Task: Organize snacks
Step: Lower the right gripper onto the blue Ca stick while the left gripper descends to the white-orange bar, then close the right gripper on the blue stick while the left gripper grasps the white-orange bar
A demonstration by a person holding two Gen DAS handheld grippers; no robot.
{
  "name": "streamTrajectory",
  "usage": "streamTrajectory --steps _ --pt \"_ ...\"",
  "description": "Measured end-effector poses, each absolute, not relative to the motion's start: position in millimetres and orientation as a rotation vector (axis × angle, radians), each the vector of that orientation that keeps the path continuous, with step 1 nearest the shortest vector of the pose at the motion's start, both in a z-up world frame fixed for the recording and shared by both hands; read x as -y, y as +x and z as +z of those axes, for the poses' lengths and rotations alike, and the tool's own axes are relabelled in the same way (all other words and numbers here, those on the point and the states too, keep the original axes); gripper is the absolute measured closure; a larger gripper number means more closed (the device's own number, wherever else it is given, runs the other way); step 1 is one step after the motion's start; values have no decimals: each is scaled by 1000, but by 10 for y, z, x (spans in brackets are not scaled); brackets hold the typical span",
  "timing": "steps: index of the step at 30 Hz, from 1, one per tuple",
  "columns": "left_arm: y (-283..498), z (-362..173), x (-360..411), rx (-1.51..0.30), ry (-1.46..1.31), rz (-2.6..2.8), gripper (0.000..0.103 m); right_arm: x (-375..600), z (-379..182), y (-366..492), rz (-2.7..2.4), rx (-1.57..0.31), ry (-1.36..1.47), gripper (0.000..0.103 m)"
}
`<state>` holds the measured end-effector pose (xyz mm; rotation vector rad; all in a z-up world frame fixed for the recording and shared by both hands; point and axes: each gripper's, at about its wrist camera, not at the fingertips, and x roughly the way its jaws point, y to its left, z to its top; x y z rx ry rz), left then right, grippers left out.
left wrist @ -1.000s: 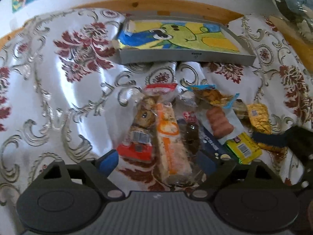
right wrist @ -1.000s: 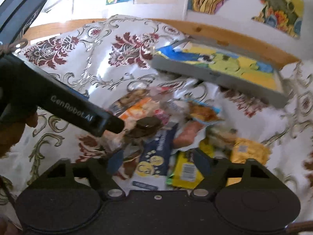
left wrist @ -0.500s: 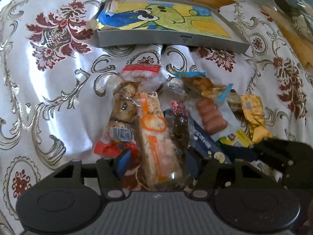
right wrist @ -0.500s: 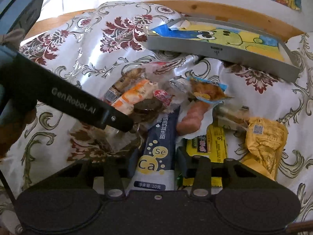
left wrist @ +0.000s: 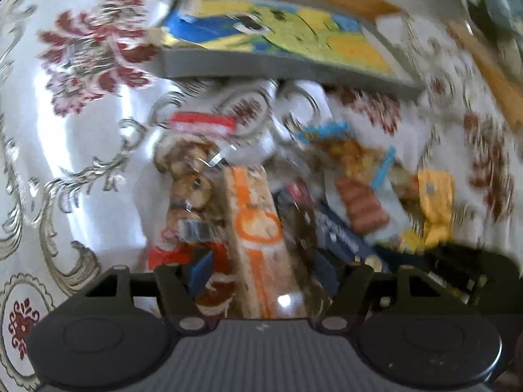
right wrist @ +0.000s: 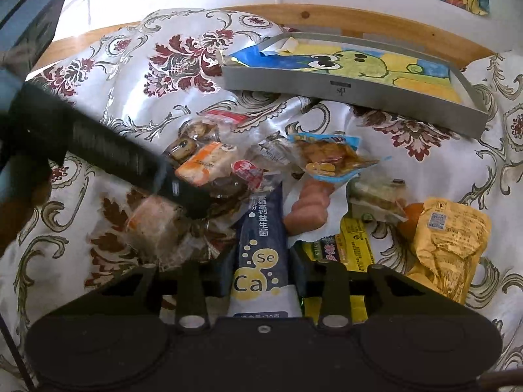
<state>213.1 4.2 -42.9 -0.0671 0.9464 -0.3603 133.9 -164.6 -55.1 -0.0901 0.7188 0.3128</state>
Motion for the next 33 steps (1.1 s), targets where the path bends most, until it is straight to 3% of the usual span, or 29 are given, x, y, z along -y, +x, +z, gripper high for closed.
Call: streamTrajectory --steps 5,11,14,23,28,33 --pt "2248 -399 -196 -937 -188 -289 30 1648 -558 1338 314 -718 -87 65" --pt "2282 -397 -86 -934 -148 -254 31 1659 -559 1337 314 -717 -76 65" --pt "2271 -404 -135 -948 -197 -236 42 1660 -549 1335 312 -721 -71 66" --pt "2241 -453 -22 -974 -175 -251 47 1614 -514 1276 313 -744 -141 68" --pt "2230 -523 235 -993 -7 -252 54 1641 -537 1274 322 -732 -141 67" --pt "2266 -526 191 -1008 -41 -230 60 1658 -559 1280 328 -719 -124 66"
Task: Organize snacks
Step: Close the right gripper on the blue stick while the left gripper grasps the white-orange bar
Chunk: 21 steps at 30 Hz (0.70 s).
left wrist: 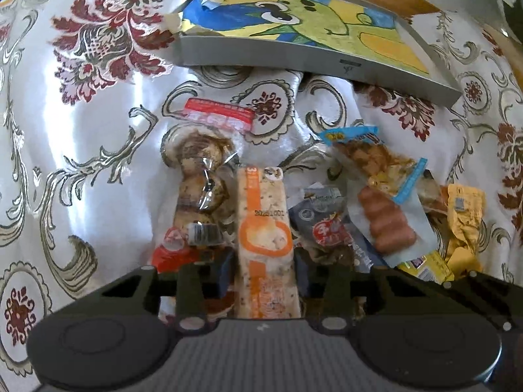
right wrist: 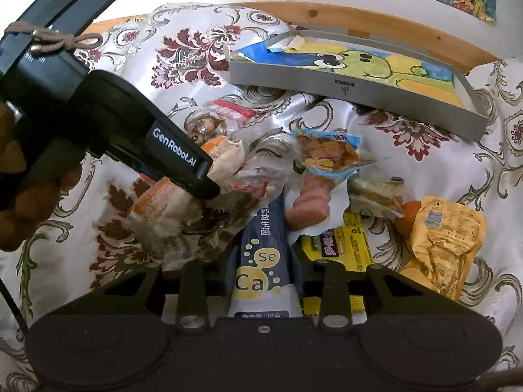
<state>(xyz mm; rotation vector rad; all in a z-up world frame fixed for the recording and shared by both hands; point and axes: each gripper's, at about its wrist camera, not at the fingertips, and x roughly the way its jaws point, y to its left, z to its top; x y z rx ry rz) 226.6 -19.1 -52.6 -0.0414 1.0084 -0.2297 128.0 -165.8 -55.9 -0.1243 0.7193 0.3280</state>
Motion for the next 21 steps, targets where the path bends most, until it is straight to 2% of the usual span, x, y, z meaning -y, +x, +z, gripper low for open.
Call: streamTrajectory --steps 7,10,14,21 --pt "2263 -558 222 -1014 -63 -201 66 1669 -587 1321 335 -712 -110 65" --pt "2231 -536 233 -1023 -66 -199 67 1637 -570 1285 336 -701 -146 70" --pt "2133 -473 192 -1021 -76 -186 67 1515 -544 1167 345 -661 -274 75" --pt "1912 -259 126 -970 -86 -155 67 1377 -445 940 327 -526 -520 76"
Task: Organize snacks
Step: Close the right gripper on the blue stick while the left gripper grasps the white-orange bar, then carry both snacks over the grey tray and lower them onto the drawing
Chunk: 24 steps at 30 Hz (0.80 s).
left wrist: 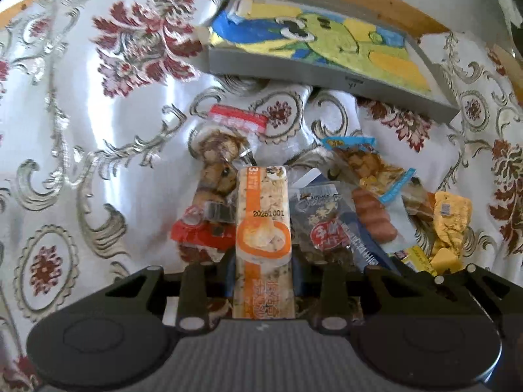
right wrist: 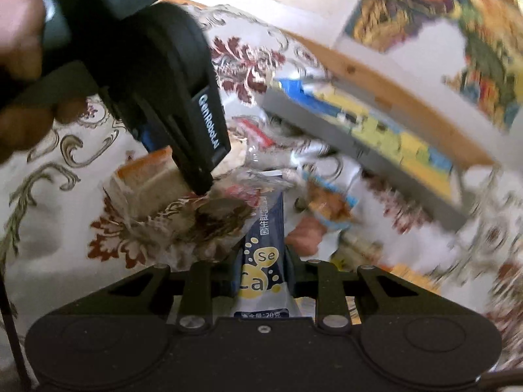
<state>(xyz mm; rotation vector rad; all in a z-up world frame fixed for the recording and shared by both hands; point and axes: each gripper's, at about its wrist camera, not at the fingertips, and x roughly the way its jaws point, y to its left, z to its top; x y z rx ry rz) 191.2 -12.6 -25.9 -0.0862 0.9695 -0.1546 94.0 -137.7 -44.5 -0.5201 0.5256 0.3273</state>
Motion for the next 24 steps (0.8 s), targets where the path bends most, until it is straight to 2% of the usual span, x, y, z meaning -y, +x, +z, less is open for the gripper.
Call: streamTrajectory --steps 6,12,24 --pt "1746 -29 167 -903 -95 -142 67 1400 -294 810 269 -397 -632 76" --pt "1739 163 225 -858 -116 -144 67 1559 -113 810 191 -331 -602 76" --pt "2344 808 389 -751 -63 -169 67 1817 348 1218 94 -223 -505 76"
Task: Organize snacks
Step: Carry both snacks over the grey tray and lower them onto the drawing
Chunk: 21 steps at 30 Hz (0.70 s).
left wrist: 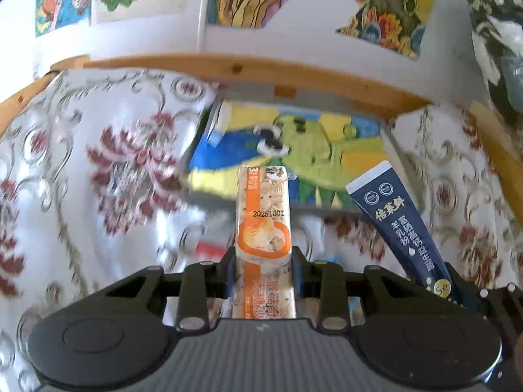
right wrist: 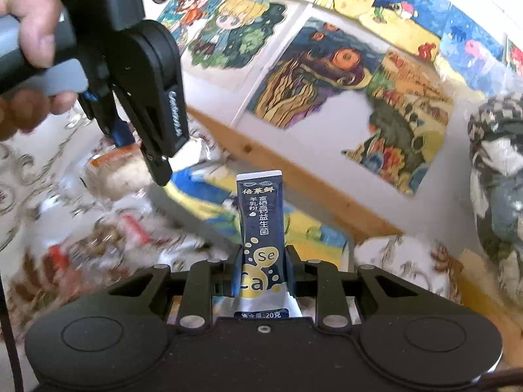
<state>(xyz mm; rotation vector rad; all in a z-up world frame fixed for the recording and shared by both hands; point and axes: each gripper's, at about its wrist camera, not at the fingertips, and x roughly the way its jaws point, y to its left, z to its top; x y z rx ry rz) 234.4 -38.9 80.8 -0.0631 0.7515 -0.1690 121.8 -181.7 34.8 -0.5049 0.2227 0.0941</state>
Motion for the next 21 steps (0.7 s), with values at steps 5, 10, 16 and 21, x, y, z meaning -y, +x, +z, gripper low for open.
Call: streamTrajectory --steps 5,10,16,21 --pt "2764 915 399 -660 -85 -185 67 1816 508 1868 103 -214 -468 76" --pt "3239 844 335 -597 -120 -168 67 1856 565 2472 113 -232 -398 76" --pt "3716 663 251 -576 -173 -145 67 1926 445 2989 100 -287 -336 76" --pt "3983 478 210 -551 -202 -116 67 1961 285 3271 101 -353 -319 76"
